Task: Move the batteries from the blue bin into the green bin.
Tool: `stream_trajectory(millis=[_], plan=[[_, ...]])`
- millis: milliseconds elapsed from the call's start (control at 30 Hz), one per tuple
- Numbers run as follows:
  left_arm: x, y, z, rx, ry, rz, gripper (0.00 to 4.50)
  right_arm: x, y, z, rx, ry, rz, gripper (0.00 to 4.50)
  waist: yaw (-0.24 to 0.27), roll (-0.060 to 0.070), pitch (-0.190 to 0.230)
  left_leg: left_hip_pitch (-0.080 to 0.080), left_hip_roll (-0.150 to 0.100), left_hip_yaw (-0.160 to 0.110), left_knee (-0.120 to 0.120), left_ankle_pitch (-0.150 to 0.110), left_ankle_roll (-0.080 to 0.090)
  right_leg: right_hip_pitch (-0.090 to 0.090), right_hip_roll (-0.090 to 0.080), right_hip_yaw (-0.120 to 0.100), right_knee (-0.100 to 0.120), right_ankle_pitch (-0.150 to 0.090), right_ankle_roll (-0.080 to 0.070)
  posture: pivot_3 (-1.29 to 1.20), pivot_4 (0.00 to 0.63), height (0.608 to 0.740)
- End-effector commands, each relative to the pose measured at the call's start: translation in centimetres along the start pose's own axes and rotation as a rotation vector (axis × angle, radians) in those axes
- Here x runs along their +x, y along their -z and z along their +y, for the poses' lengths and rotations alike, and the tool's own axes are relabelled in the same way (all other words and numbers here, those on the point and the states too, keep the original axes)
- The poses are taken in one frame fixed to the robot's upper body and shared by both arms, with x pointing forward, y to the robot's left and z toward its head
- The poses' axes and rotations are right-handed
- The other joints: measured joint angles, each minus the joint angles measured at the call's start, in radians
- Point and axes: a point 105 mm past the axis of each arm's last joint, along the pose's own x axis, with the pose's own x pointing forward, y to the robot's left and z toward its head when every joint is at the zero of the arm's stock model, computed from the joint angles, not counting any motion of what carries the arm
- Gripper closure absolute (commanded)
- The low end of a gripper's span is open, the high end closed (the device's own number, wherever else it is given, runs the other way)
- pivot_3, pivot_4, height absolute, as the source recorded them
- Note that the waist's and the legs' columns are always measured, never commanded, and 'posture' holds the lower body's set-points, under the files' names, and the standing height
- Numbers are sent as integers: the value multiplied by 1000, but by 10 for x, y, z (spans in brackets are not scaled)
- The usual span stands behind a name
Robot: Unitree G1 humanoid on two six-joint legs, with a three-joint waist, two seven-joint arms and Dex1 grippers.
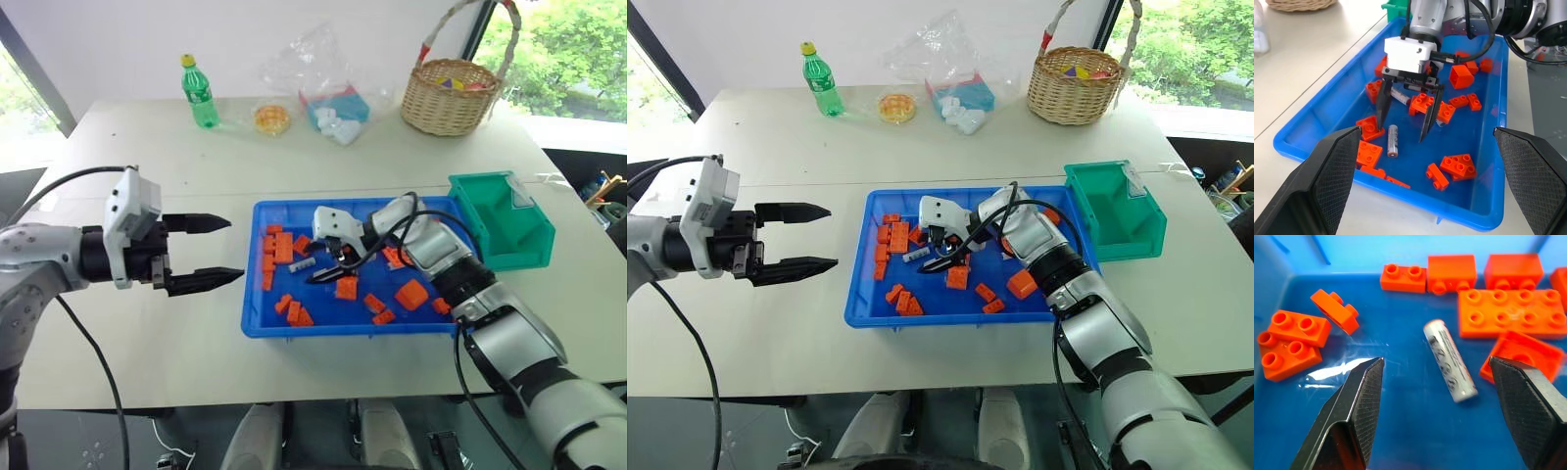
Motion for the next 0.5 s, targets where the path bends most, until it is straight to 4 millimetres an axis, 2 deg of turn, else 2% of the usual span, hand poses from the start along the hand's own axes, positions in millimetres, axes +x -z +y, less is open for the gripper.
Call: stream_trajectory(millis=[33,267,500], plan=[[1,-9,1,40,-1,-20,0,-1,-9,-3,-40,11,-16,1008,0,0,0,0,0,0,0,0,0,0,0,0,0,0,0,0,150,693],[4,-12,3,42,0,-34,0,-2,-13,-6,-50,47,-34,1008,0,0,0,0,0,0,0,0,0,0,0,0,0,0,0,0,150,693],[7,-13,6,48,7,-37,0,-16,-31,-18,-57,105,-82,1008,0,0,0,0,0,0,0,0,0,0,0,1,0,0,0,0,150,693]])
